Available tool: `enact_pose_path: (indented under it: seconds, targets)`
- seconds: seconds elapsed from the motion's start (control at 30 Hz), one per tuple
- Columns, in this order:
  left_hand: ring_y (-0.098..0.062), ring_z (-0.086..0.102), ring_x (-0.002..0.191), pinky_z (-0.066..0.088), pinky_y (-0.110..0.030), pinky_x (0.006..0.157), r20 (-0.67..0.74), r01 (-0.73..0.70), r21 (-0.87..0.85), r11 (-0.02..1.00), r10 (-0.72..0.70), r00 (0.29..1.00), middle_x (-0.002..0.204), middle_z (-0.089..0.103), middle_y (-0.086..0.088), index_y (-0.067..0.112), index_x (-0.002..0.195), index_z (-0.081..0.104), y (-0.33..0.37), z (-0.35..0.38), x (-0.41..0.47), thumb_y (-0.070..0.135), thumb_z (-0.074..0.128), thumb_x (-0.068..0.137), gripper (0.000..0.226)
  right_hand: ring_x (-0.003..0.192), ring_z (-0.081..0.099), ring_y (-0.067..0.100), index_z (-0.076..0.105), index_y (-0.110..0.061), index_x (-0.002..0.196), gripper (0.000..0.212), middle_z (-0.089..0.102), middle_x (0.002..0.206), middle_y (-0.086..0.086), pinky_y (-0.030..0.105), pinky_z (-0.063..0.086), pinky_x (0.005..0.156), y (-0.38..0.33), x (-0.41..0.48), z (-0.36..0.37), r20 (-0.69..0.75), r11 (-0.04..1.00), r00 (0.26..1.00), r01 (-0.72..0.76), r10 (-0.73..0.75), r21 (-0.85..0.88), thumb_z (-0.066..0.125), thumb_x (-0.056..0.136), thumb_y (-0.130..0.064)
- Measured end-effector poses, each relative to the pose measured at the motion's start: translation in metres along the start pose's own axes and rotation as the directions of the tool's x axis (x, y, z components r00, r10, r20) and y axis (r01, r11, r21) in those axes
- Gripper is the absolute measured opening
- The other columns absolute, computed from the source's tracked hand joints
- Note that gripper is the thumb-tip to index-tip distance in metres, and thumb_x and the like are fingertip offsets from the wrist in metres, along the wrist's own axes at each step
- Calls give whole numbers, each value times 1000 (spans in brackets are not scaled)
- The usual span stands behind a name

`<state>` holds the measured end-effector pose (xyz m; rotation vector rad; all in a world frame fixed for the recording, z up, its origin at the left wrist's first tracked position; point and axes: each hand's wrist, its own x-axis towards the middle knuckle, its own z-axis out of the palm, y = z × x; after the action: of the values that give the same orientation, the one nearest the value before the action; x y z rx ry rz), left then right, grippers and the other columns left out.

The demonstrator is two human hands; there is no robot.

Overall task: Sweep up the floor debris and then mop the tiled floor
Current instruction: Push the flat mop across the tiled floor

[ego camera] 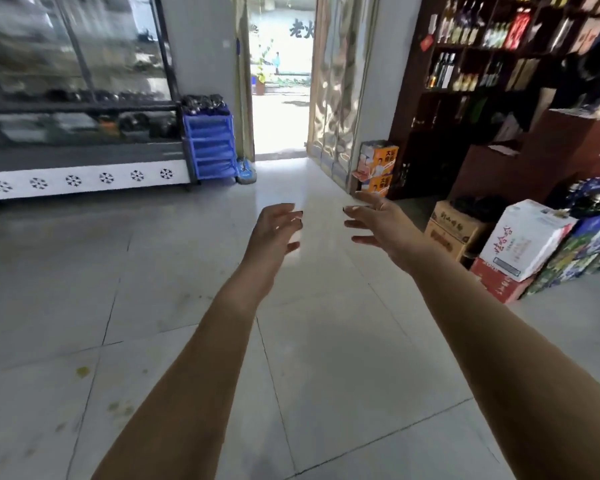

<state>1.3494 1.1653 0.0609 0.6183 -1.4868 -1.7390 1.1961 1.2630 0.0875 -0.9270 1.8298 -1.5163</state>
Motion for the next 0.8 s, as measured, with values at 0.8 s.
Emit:
enact_pose_path:
  seconds: [0.8]
  targets:
    - [-19,57,109,47,-38,95,-379,124,84,989,-83,922,111,61,1,21,108,52,-80,56,336,6,49,91,23,102,59,22,36,-15,141,59,62,97,-6,39,50,87,50,396,-65,279,992,958,-99,73,82,63,89,-19]
